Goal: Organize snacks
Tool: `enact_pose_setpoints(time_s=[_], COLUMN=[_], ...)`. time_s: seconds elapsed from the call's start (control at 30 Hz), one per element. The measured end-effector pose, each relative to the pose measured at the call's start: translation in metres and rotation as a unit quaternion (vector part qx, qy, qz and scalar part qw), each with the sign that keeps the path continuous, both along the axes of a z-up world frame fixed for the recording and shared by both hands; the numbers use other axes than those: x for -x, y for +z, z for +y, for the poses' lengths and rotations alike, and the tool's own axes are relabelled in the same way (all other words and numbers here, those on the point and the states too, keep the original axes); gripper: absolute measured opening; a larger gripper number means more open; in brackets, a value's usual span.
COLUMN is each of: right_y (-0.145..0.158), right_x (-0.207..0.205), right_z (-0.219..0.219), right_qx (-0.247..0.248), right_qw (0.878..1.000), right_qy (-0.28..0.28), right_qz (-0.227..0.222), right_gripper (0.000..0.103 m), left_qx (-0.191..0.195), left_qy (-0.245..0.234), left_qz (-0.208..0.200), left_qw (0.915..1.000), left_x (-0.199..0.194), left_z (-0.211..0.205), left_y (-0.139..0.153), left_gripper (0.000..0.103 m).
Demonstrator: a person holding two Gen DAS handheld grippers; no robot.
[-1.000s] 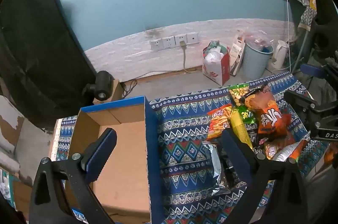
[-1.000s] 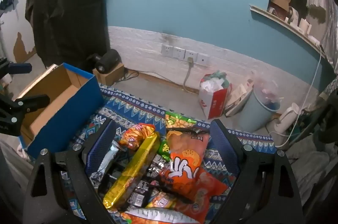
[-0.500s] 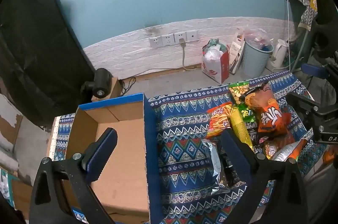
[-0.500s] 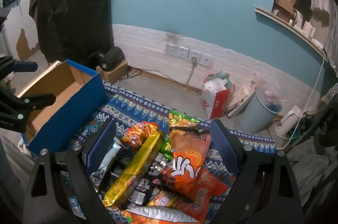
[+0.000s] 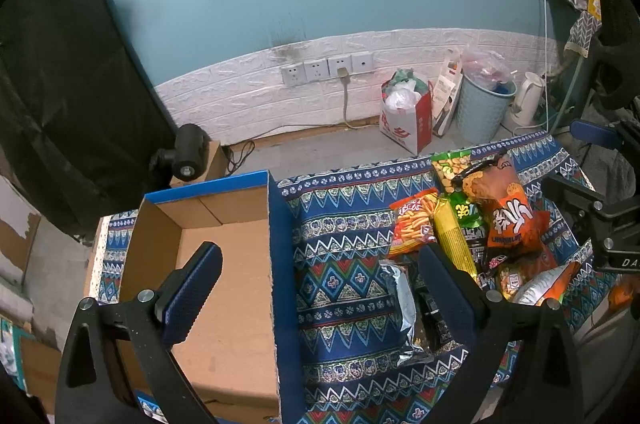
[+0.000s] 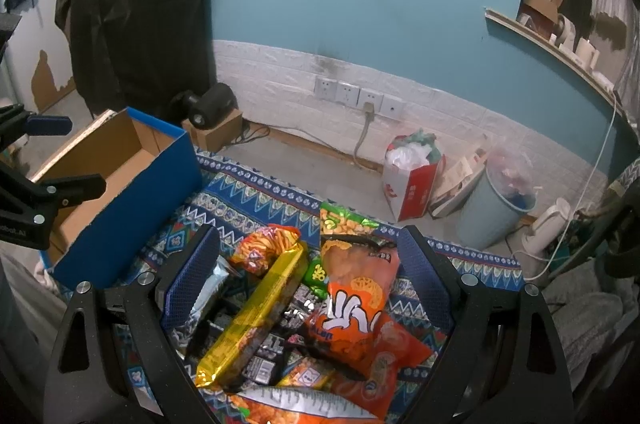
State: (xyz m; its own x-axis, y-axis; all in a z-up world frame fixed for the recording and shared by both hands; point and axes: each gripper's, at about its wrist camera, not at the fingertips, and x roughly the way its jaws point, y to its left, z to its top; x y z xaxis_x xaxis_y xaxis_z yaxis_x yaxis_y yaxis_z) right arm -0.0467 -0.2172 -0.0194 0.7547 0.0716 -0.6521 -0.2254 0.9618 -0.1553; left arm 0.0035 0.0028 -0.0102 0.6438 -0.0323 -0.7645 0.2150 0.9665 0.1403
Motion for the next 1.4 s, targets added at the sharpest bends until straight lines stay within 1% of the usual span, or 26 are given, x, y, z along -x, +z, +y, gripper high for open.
enact_pose_setpoints(time_s=[0.8,0.83,1.13,1.17,1.4], right_y=[-0.005,-0.002,-0.006,-0.001,-0.004], right_x=[0.003,-0.002,0.005,-0.008,-0.003], right_z=[0.000,0.003,0.001,0.000,0.001], right_qx=[0.002,0.002,0.004,0.003,0.005], right_qw=[1.000,1.000,1.000,1.000,1.000], right_qy=[-0.002,-0.002,-0.003,-0.003,-0.002], right_qz=[0.006,0.006,0.009,0.011,0.013], right_gripper=[0.089,0.089,0.089,0.089,0.089], left_qx=[0.000,0.000,0.000,0.000,0.000], left_qy=[0.001,0.001,0.001,0.001,0.001], left_qz=[0.005,0.005,0.005,0.004,0.005], left_qw=[1.0000,1.0000,1.0000,1.0000,1.0000], left_x=[-0.001,-0.001,0.000,-0.001,0.001], left_z=[-0.001,-0.001,-0.004,-0.001,-0.002], left_y=[-0.003,-0.003,-0.005,-0.003,-0.004], left_gripper=[0.100,0.100,0.100,0.100,0.100])
